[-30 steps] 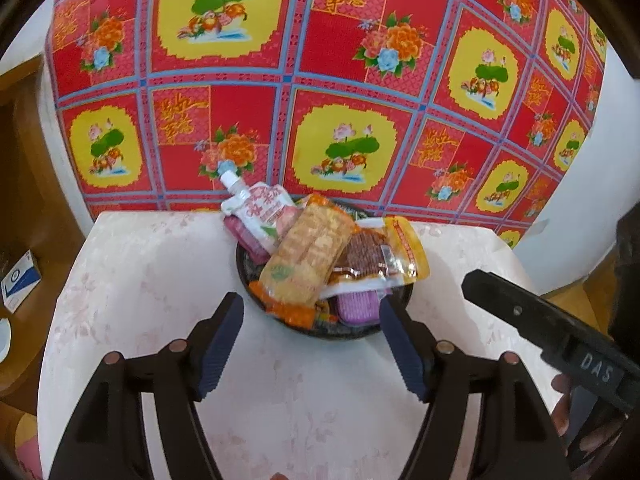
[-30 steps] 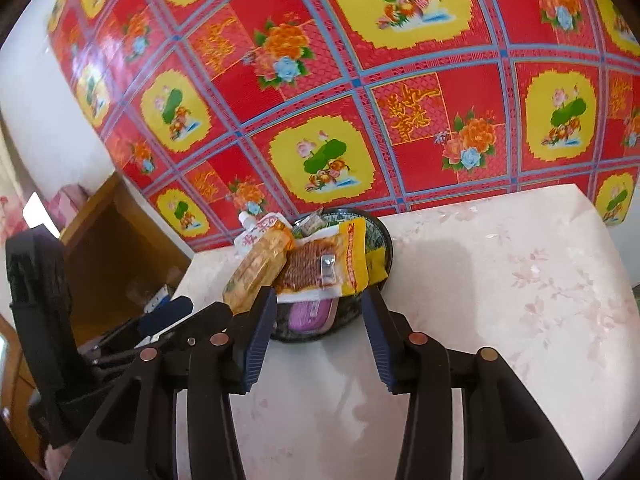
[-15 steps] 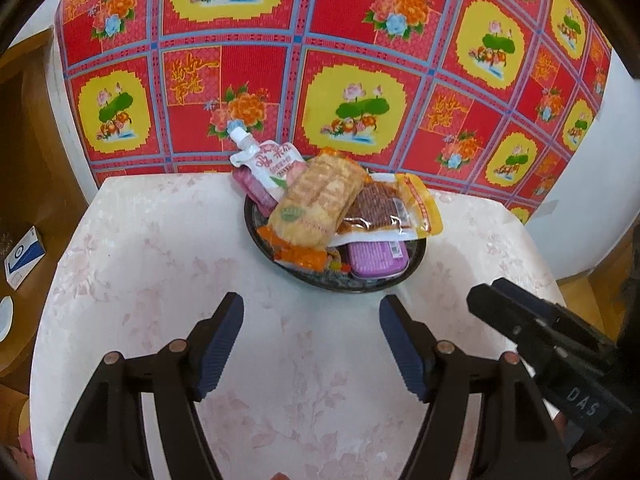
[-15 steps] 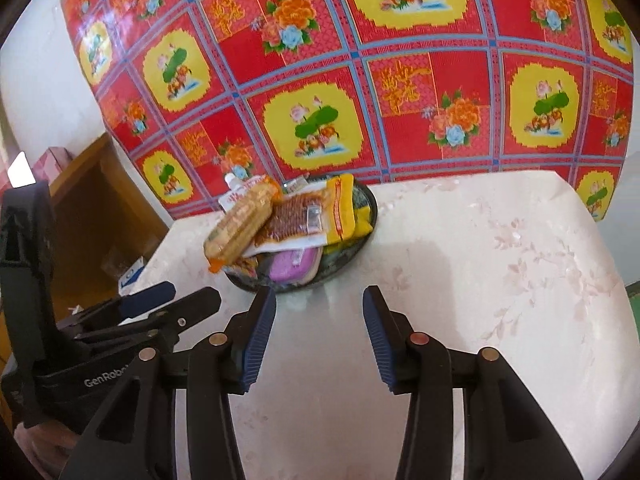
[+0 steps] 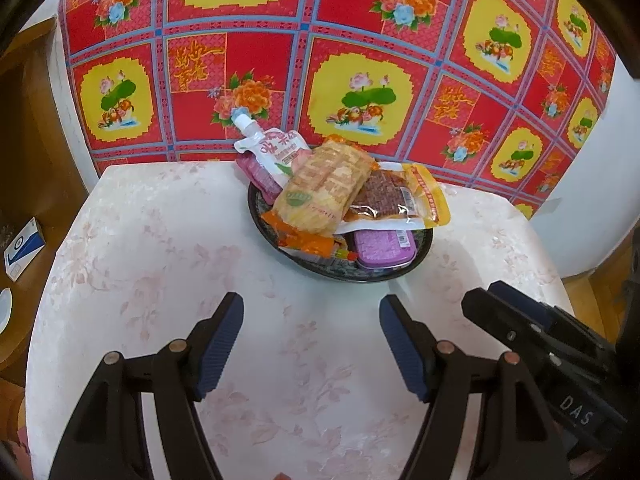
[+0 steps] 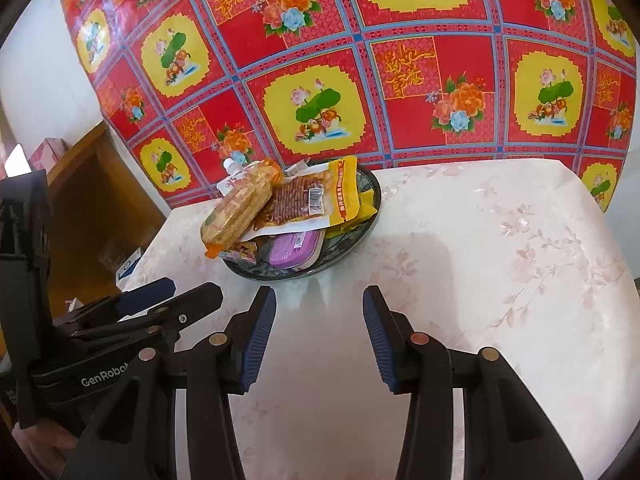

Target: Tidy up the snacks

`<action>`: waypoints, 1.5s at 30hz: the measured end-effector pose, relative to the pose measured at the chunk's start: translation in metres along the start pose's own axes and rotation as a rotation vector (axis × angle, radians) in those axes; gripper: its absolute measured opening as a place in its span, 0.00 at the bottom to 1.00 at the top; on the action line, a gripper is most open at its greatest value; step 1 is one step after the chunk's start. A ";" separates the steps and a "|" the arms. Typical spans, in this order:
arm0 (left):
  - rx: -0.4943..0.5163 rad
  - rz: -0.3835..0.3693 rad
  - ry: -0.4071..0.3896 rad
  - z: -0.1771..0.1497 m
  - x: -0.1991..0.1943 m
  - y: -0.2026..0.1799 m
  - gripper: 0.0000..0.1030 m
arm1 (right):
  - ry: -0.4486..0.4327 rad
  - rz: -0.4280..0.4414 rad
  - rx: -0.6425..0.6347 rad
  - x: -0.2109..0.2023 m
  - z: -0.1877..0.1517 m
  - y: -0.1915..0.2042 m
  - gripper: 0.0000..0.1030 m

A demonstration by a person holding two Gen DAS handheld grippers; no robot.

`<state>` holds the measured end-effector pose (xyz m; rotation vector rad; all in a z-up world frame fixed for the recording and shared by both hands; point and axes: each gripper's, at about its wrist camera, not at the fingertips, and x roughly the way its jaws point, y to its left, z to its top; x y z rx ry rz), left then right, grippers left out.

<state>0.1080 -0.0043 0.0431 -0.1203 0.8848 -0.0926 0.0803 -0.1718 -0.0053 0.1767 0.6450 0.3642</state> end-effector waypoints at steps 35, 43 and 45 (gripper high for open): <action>-0.008 0.011 0.015 -0.001 0.004 0.002 0.72 | 0.012 0.002 0.015 0.004 -0.003 -0.002 0.45; -0.006 0.013 0.016 -0.002 0.004 0.002 0.72 | 0.013 0.002 0.017 0.004 -0.003 -0.002 0.45; -0.007 0.013 0.016 -0.002 0.004 0.002 0.72 | 0.013 0.003 0.016 0.005 -0.003 -0.002 0.45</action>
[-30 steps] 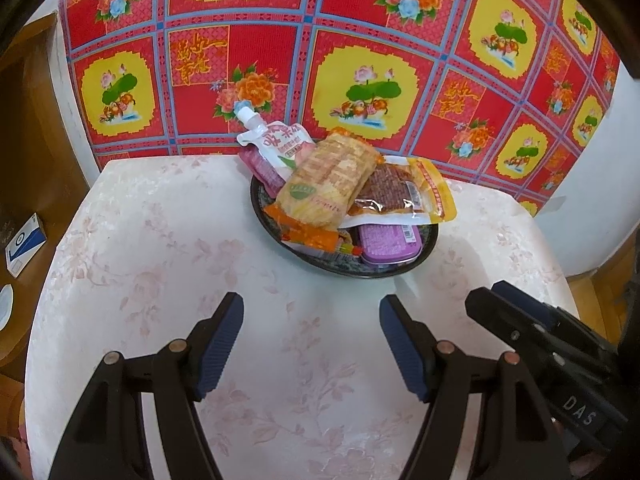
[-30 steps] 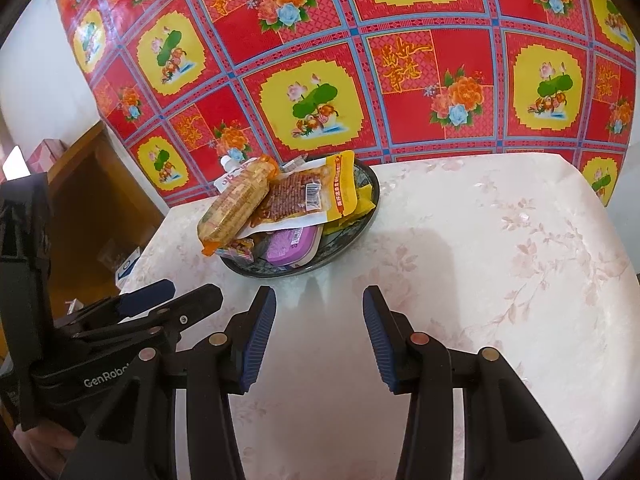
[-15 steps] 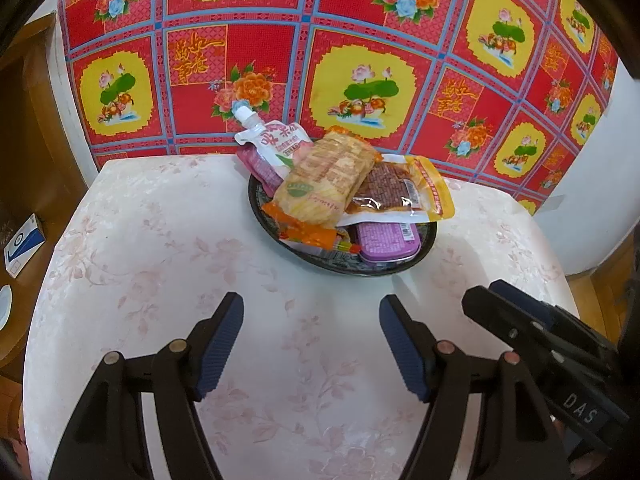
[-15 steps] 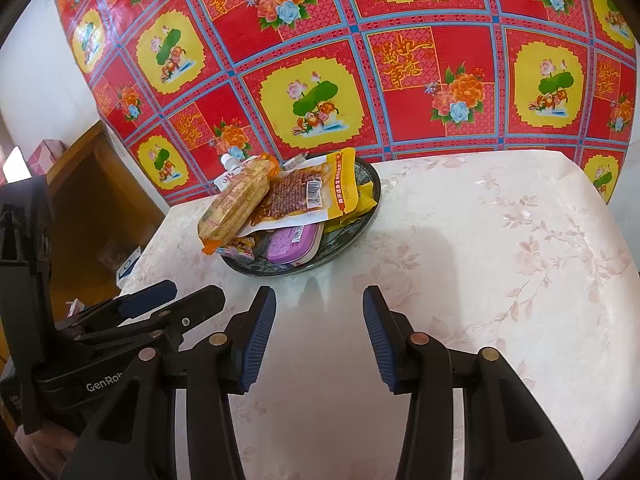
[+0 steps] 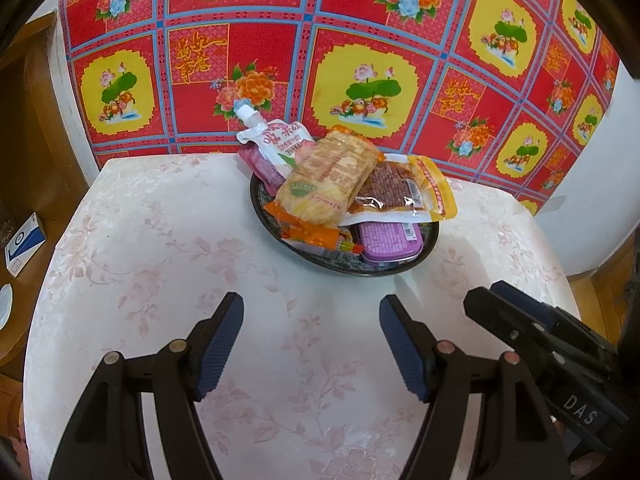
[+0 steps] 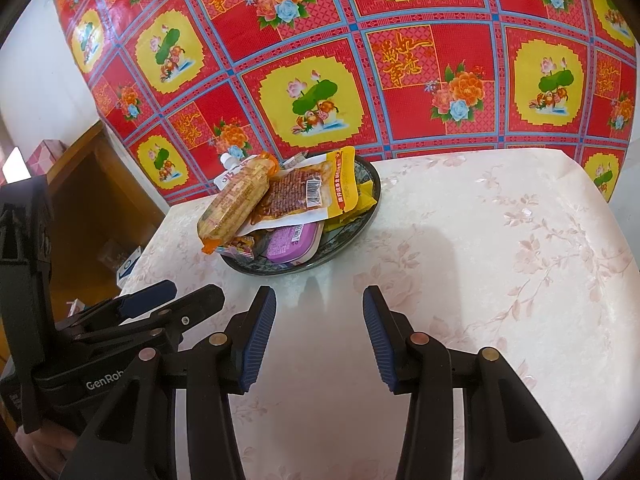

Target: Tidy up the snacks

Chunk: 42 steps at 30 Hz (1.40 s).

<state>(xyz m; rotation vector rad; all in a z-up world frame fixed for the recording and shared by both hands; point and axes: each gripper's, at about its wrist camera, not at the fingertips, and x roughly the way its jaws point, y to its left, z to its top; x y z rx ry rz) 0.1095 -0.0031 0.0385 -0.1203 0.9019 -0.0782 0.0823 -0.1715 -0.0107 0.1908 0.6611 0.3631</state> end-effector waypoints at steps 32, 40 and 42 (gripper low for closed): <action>0.001 0.001 0.002 0.001 0.001 0.000 0.72 | 0.001 -0.001 0.001 0.002 0.000 0.001 0.45; 0.002 -0.001 0.002 0.001 0.001 0.001 0.72 | 0.005 0.002 -0.003 0.003 -0.001 0.004 0.45; 0.001 0.000 0.002 0.001 0.001 0.001 0.72 | 0.005 0.002 -0.003 0.003 -0.001 0.004 0.45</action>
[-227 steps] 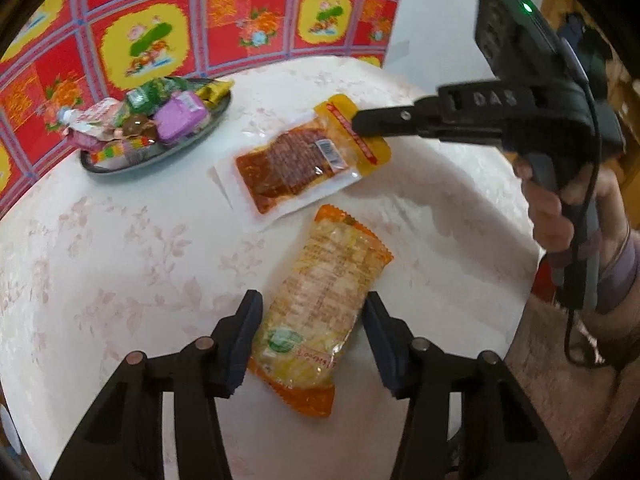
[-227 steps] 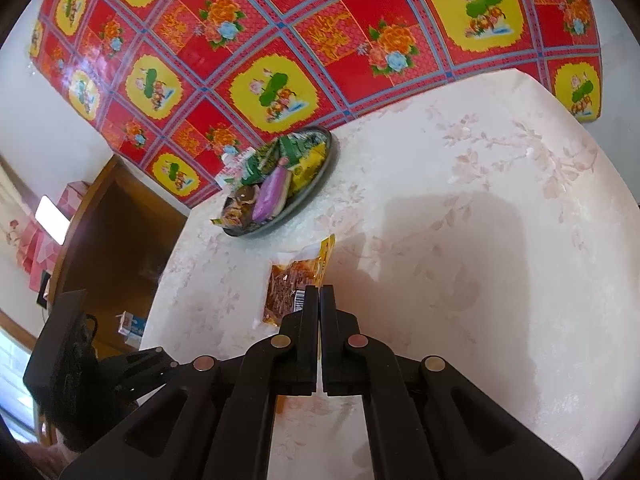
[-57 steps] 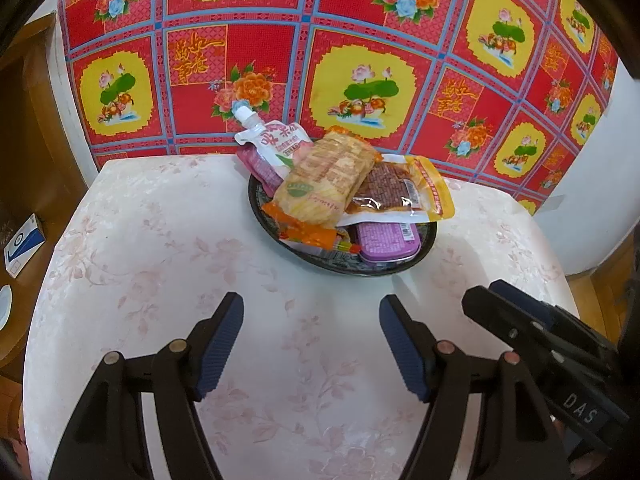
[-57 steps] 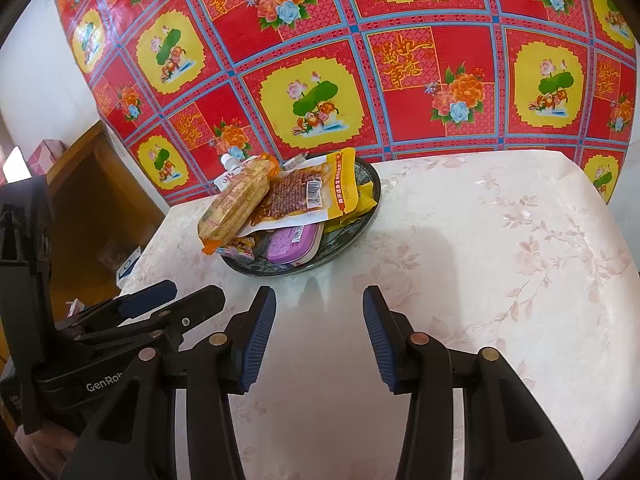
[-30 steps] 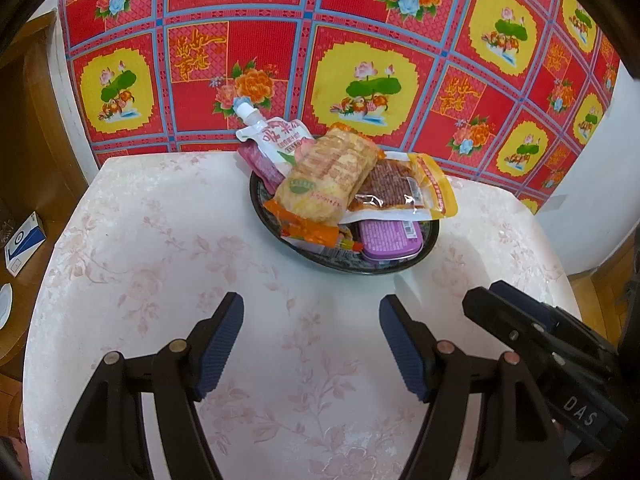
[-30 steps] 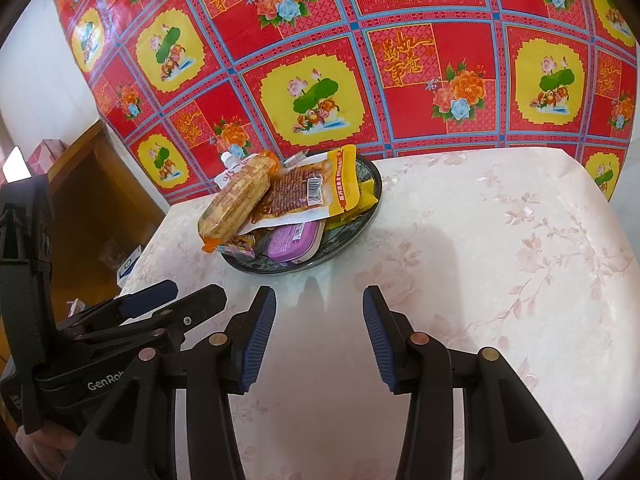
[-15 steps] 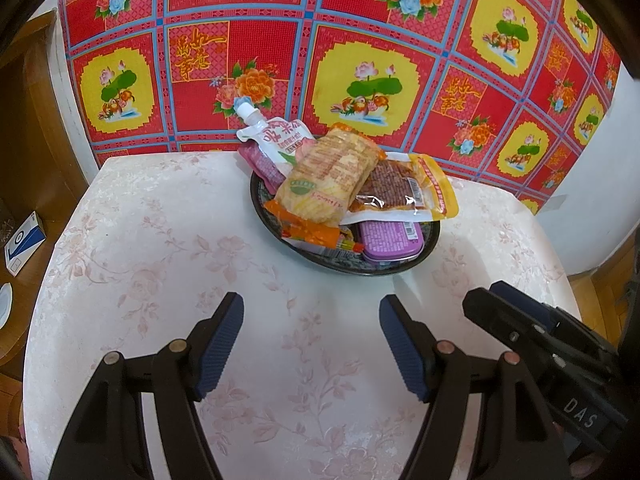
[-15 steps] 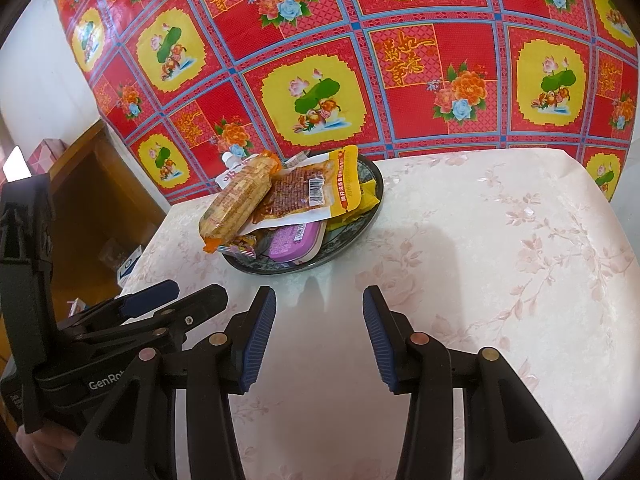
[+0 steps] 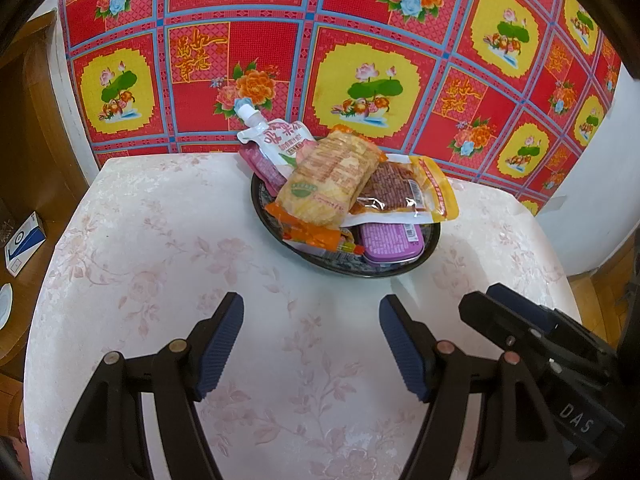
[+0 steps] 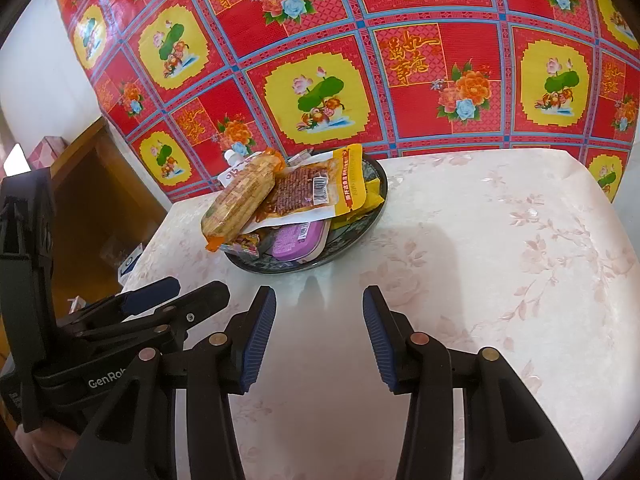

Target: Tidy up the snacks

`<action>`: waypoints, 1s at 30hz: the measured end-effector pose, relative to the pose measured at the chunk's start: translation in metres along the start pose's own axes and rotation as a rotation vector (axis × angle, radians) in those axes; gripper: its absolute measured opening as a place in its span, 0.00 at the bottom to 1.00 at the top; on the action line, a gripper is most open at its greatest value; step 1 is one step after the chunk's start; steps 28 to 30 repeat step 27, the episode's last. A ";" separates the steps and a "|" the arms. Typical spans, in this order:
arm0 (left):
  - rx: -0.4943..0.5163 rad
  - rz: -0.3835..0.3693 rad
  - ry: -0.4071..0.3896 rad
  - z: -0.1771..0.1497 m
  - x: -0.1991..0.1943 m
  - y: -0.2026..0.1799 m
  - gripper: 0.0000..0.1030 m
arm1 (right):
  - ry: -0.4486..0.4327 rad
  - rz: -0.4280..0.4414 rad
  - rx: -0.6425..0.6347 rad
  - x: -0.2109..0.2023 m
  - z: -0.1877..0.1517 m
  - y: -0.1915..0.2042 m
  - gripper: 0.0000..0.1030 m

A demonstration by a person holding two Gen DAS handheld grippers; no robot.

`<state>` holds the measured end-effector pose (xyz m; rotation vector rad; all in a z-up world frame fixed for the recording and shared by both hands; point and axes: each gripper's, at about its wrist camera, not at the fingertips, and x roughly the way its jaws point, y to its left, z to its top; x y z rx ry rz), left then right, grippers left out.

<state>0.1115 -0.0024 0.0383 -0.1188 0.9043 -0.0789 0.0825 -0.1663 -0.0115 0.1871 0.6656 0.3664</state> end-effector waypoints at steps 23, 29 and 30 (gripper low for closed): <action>-0.004 0.003 0.010 0.000 0.001 0.002 0.72 | 0.004 0.001 0.003 0.000 0.000 -0.001 0.45; -0.005 0.005 0.016 0.000 0.002 0.003 0.72 | 0.006 0.001 0.005 0.001 -0.002 -0.001 0.45; -0.005 0.005 0.016 0.000 0.002 0.003 0.72 | 0.006 0.001 0.005 0.001 -0.002 -0.001 0.45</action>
